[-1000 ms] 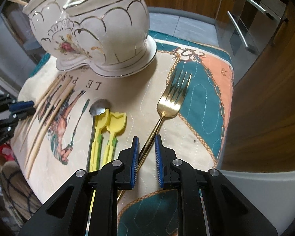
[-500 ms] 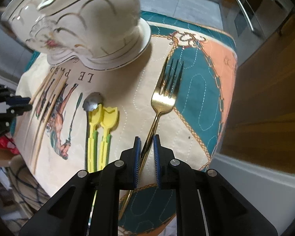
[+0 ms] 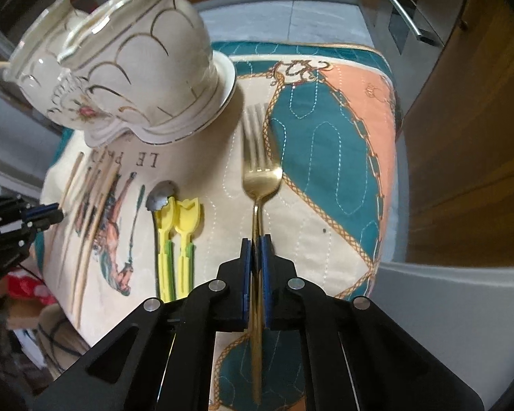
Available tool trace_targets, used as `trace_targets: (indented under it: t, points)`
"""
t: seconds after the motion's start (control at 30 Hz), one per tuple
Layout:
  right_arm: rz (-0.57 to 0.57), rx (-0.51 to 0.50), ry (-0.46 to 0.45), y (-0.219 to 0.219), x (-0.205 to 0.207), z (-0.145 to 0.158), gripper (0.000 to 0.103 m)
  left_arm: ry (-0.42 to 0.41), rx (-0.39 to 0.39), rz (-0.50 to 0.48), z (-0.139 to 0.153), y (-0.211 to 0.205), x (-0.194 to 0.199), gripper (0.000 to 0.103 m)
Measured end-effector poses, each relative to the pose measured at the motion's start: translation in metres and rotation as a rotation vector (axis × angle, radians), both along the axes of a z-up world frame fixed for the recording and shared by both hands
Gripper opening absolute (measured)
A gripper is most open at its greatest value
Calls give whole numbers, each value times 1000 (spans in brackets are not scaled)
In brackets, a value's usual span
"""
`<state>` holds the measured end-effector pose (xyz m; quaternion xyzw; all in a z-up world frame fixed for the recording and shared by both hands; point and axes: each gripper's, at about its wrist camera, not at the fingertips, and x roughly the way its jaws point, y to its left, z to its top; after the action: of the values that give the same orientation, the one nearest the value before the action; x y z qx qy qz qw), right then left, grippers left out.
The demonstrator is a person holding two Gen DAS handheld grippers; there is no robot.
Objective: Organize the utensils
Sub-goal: 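Grasp another wooden chopstick with the left tool while the right tool grasps the gold fork, then lower the chopstick into the taller holder while the right tool drops the gold fork in the shorter one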
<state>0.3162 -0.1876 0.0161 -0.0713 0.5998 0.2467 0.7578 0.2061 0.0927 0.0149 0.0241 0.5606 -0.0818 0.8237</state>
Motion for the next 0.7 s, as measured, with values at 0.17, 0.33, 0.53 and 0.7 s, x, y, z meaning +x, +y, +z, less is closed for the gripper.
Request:
trace_targets:
  t: [0.17,0.33,0.53,0.7]
  points:
    - [-32,95,-69,-14,-13,8,7,-155,-122,72,24,18,-28,6]
    - [-50,214,-146,-27,-28,29,7,-281,-245,141,45,28,-53,5]
    - [-32,275,-246,-27,-48,54,7,-410,-307,141,70,17,-52,6]
    - [-16,308,-319,-21,-56,76,7,-507,-322,140,91,3,-47,6]
